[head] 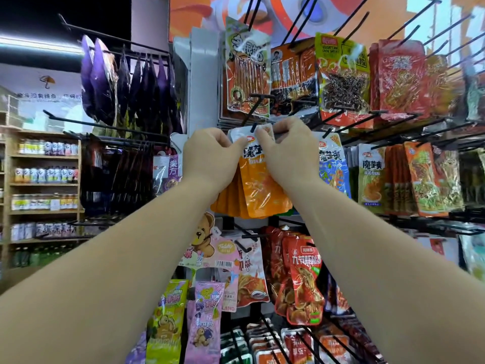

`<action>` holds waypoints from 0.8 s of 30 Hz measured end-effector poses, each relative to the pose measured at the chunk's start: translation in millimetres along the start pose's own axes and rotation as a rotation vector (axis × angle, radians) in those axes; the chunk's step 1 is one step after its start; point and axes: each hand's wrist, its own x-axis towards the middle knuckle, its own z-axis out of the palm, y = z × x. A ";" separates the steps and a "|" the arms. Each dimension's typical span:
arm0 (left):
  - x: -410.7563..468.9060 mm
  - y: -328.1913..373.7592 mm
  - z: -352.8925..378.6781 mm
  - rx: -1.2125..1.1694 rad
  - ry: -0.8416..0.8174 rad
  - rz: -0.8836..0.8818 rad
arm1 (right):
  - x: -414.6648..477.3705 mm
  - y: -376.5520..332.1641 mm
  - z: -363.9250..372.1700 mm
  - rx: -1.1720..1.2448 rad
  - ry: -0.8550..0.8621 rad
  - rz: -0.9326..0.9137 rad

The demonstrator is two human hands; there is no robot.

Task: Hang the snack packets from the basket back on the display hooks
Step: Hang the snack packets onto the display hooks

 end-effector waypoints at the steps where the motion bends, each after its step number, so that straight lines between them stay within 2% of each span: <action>1: -2.0 -3.6 -0.1 0.020 -0.008 0.028 | -5.8 1.6 0.9 -0.022 0.023 -0.055; 5: -12.6 -16.1 -5.1 0.051 -0.011 0.092 | -26.3 12.8 9.4 -0.108 0.105 -0.278; 8: -16.0 -27.1 -12.9 -0.035 -0.012 0.061 | -33.7 14.3 15.2 -0.184 0.148 -0.347; 13: -6.6 -56.5 -17.0 -0.165 -0.138 -0.055 | -44.3 0.7 19.7 -0.164 0.017 -0.266; 16: -1.9 -71.6 -13.3 -0.203 -0.268 -0.108 | -48.2 -8.9 22.7 -0.214 -0.007 -0.213; 18: 1.6 -79.6 -6.5 -0.313 -0.356 -0.128 | -49.3 -14.7 24.5 -0.230 -0.003 -0.177; 20: 4.7 -85.8 -1.4 -0.426 -0.433 -0.109 | -50.3 -20.6 27.0 -0.256 0.006 -0.147; 24: 12.1 -95.9 2.8 -0.492 -0.491 -0.066 | -55.9 -30.6 34.4 -0.308 0.035 -0.083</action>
